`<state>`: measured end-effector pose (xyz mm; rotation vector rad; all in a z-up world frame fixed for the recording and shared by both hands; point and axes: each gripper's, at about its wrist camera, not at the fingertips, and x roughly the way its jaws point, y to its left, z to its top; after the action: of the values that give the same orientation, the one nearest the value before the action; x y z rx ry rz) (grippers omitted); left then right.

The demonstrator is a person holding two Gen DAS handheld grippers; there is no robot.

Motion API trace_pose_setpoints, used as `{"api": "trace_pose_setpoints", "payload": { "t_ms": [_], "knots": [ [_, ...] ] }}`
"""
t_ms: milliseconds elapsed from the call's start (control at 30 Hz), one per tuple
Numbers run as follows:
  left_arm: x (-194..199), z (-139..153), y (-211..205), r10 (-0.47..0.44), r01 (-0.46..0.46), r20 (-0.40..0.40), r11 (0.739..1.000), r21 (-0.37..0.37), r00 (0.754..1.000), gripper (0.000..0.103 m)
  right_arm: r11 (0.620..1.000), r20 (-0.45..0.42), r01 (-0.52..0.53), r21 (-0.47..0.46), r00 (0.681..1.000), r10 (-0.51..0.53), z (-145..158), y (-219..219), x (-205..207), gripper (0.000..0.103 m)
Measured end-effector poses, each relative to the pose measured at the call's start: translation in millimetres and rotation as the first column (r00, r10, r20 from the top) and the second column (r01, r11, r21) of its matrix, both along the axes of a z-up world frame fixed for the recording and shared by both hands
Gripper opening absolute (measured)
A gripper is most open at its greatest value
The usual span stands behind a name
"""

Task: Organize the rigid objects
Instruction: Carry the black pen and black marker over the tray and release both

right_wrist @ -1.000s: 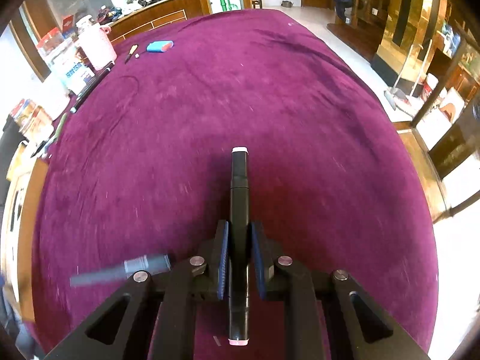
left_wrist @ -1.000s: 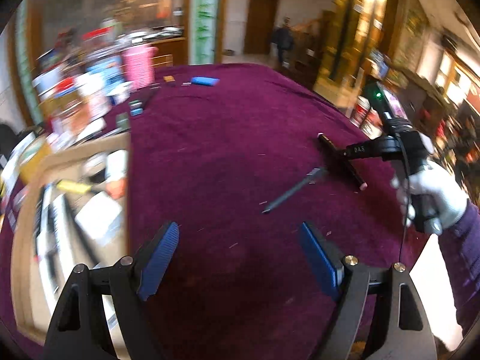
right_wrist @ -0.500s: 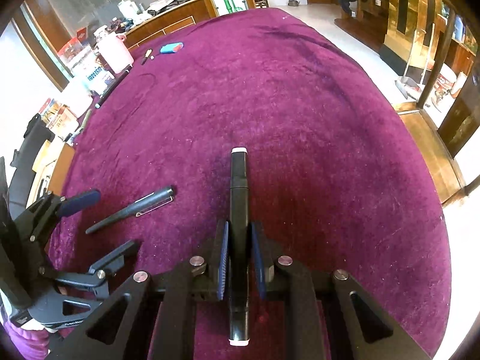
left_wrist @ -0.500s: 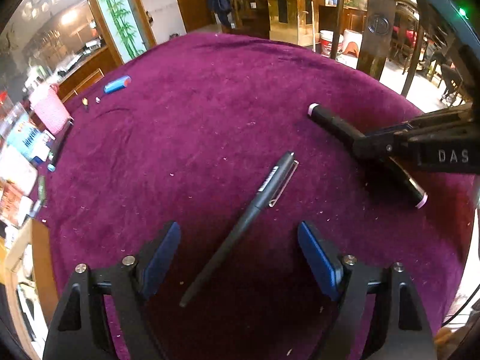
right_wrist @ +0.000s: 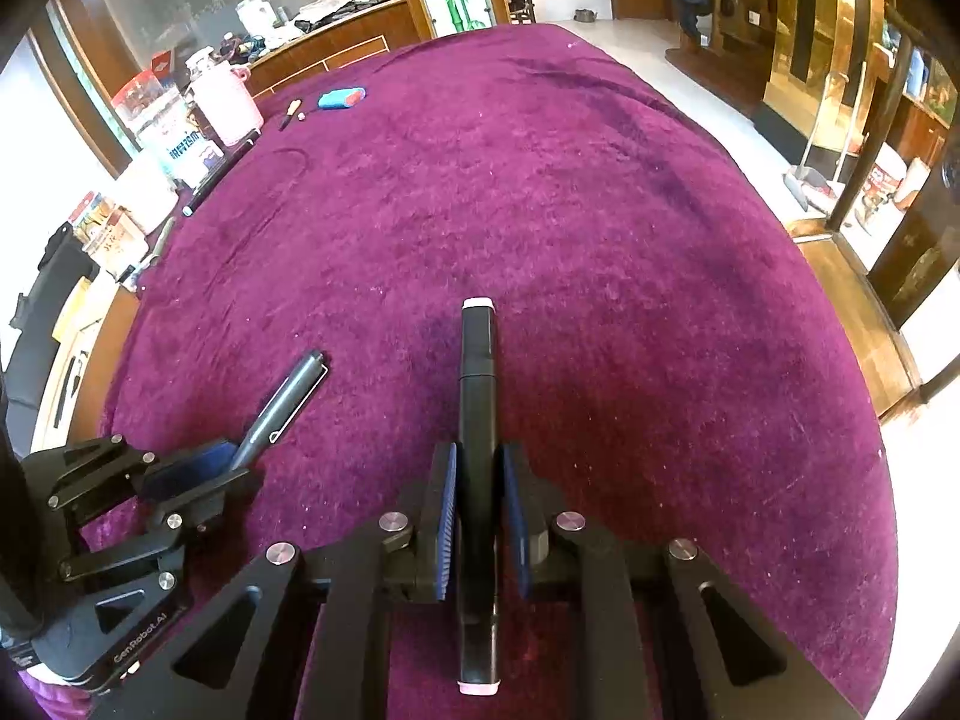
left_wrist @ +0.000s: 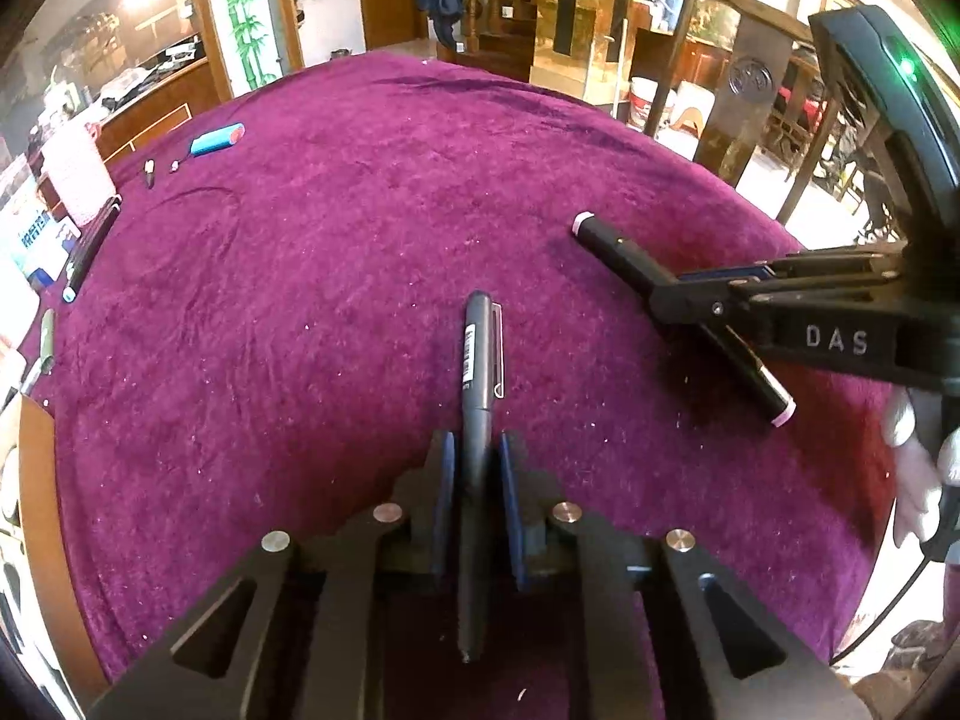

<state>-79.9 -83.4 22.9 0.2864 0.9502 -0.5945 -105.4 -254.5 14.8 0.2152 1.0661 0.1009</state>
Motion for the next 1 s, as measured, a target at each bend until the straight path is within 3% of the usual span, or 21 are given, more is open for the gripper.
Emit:
{"api": "trace_pose_setpoints", "payload": {
  "t_ms": [33, 167, 300, 567, 700, 800, 900, 1000],
  "knots": [
    [1.8, 0.5, 2.0, 0.008, -0.008, -0.010, 1.000, -0.015, 1.000, 0.009, 1.000, 0.005, -0.002, -0.007, 1.000, 0.002, -0.1, 1.3, 0.1, 0.017],
    [0.2, 5.5, 20.6, 0.042, -0.046, -0.039, 0.993, -0.106, 0.998, 0.009, 1.000, 0.035, -0.004, -0.007, 0.999, 0.005, -0.2, 3.2, -2.8, 0.016],
    [-5.2, 17.9, 45.6, 0.087, -0.094, -0.045, 0.977, -0.192, 0.995, 0.009, 0.997, 0.043, -0.018, 0.078, 0.999, 0.015, 1.6, 4.5, -4.5, 0.016],
    [-38.9, 60.0, 130.1, 0.229, -0.217, -0.005, 0.916, -0.337, 0.973, 0.009, 0.973, 0.100, -0.157, 0.172, 0.985, 0.141, 31.9, 53.6, -6.9, 0.016],
    [-50.7, 65.1, 196.8, 0.372, -0.355, -0.021, 0.865, -0.355, 0.928, 0.009, 0.934, 0.117, -0.276, 0.225, 0.960, 0.255, 47.0, 103.9, -1.0, 0.016],
    [-59.4, 60.4, 253.2, 0.512, -0.491, -0.028, 0.805, -0.333, 0.859, 0.009, 0.891, 0.110, -0.366, 0.267, 0.930, 0.350, 50.5, 151.7, 3.0, 0.017],
    [-65.5, 48.0, 297.6, 0.608, -0.594, -0.062, 0.740, -0.316, 0.791, 0.009, 0.844, 0.092, -0.447, 0.297, 0.893, 0.440, 50.7, 203.3, 5.9, 0.017],
    [-71.5, 34.9, 325.4, 0.671, -0.662, -0.078, 0.694, -0.285, 0.737, 0.009, 0.808, 0.079, -0.514, 0.287, 0.854, 0.515, 49.3, 254.4, 5.0, 0.017]
  ]
}}
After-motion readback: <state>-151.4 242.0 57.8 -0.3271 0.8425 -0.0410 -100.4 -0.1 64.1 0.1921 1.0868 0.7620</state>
